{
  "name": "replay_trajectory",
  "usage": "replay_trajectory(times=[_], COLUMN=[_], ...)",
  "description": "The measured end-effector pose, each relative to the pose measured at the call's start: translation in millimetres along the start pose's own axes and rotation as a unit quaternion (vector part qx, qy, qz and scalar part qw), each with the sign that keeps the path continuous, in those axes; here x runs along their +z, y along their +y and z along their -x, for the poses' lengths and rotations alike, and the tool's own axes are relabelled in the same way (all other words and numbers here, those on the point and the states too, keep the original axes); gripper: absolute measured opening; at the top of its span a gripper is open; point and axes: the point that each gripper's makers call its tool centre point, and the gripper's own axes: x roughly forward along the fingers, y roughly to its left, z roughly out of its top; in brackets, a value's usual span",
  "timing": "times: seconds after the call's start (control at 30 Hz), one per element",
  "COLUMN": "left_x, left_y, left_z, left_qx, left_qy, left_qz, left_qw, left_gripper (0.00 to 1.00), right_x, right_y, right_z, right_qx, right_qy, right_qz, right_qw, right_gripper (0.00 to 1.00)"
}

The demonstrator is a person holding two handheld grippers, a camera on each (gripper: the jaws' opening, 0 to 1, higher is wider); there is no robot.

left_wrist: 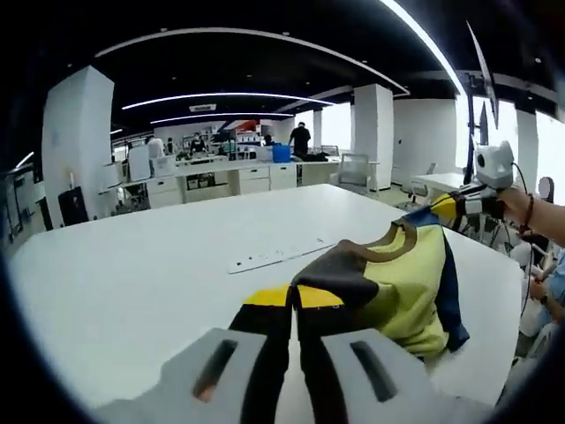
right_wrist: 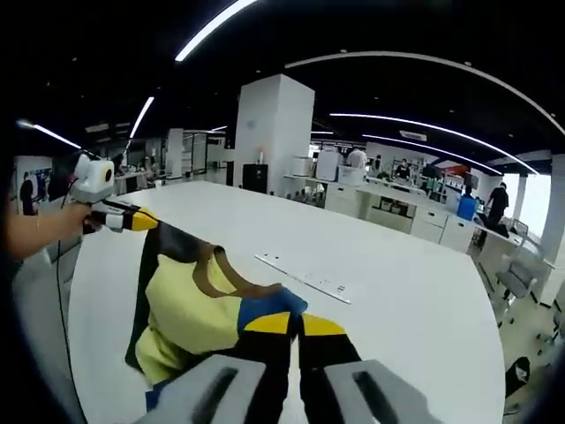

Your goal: Fold the garment on the visible template until the final outline fits inside the template.

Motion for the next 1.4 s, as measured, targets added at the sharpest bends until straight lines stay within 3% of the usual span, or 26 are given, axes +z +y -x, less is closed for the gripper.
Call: replay_trajectory(times=[0.13, 0.23, 0.33, 0.5, 0.77, 1.0, 1.2, 1.4], left_x=[-0.9, -8.2, -16.9, -28.9, -56.2, -81.7, -104.3, -112.0], left_y=[7.5, 16.4, 24.7, 31.5, 40.7, 45.4, 50.8, 54.1], left_z=[-19, -38, -53, -78, -115, -135, -141, -142], left_qx=[0.015, 0.023, 0.036, 0.031, 0.025, 0.022, 0.027, 0.026], left_qy=[-0.004, 0.004, 0.021, 0.039, 0.076, 0.114, 0.145, 0.146], left_qz=[0.010, 0.032, 0.023, 0.023, 0.031, 0.025, 0.032, 0.043], left_qw=[0.9998, 0.9992, 0.9989, 0.9985, 0.9963, 0.9929, 0.9885, 0.9880], left_gripper=[0.00, 0.00, 0.00, 0.00, 0.00, 0.00, 0.00, 0.00], right_x=[-2.2, -3.5, -6.8, -27.8, -63.9, -89.5, -101.2, -112.4], right_y=[-14, -26, -32, -45, -56, -62, -66, -67], right_z=[-18, -33, -49, -71, -101, -119, -131, -137], right_qx=[-0.014, -0.024, -0.024, -0.041, -0.050, -0.057, -0.061, -0.075], right_qy=[0.004, 0.009, 0.010, 0.033, 0.075, 0.099, 0.109, 0.120], right_qz=[-0.018, -0.034, -0.043, -0.078, -0.088, -0.107, -0.114, -0.127], right_qw=[0.9997, 0.9991, 0.9987, 0.9956, 0.9920, 0.9877, 0.9856, 0.9816], right_gripper=[0.00, 0.00, 0.00, 0.00, 0.00, 0.00, 0.00, 0.00])
